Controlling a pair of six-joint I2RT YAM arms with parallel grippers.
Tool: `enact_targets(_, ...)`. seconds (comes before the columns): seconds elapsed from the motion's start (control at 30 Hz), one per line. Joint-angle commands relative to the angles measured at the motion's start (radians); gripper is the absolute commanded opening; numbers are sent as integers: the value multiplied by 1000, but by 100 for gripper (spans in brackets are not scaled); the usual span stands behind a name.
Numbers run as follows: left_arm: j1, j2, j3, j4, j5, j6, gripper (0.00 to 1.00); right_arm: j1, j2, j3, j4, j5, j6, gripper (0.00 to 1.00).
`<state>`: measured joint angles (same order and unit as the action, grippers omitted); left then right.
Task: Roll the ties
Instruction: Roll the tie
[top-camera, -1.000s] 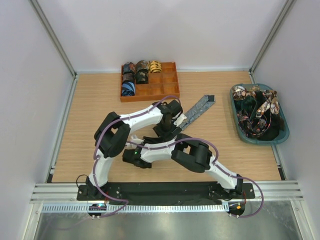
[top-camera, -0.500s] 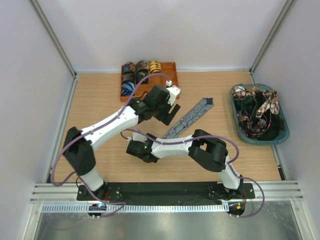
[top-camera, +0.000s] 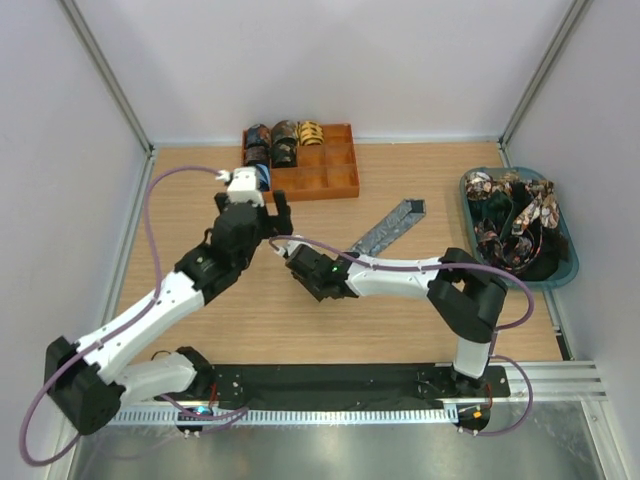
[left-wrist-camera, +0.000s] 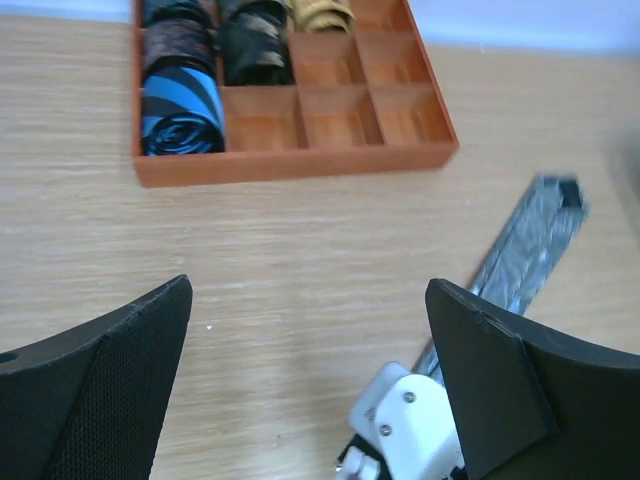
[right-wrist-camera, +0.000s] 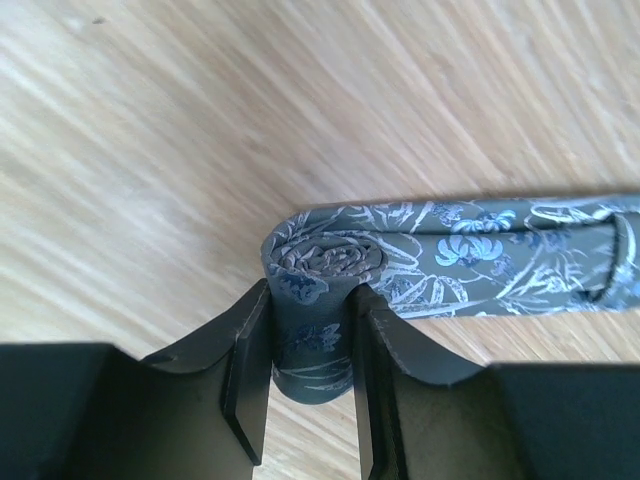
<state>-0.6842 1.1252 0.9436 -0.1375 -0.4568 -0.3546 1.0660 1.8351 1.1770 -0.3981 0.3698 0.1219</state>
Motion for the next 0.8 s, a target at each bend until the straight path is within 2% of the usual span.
enact_targets(0.0, 20, -122, -121, 183, -204, -178, 100, -50, -39, -59, 102, -270, 22, 33)
enact_targets(0.07, 29, -160, -187, 237, -209, -191, 100, -76, -46, -73, 123, -357, 21, 32)
enact_targets(0.17, 31, -206, -233, 227, -242, -259, 100, -138, -45, -86, 142, -506, 27, 31)
enact_targets(0.23, 31, -229, -262, 246, -232, -253, 100, -191, -40, -89, 159, -595, 33, 30)
enact_targets(0.47, 31, -203, -308, 251, -28, -152, 100, -320, 10, -97, 208, -882, 65, 30)
enact_targets(0.63, 31, -130, -379, 383, 264, -54, 100, -392, 72, -102, 252, -1060, 90, 30)
enact_targets(0.77, 28, -7, -367, 400, 322, 19, 100, -437, 93, -148, 335, -1144, 140, 30)
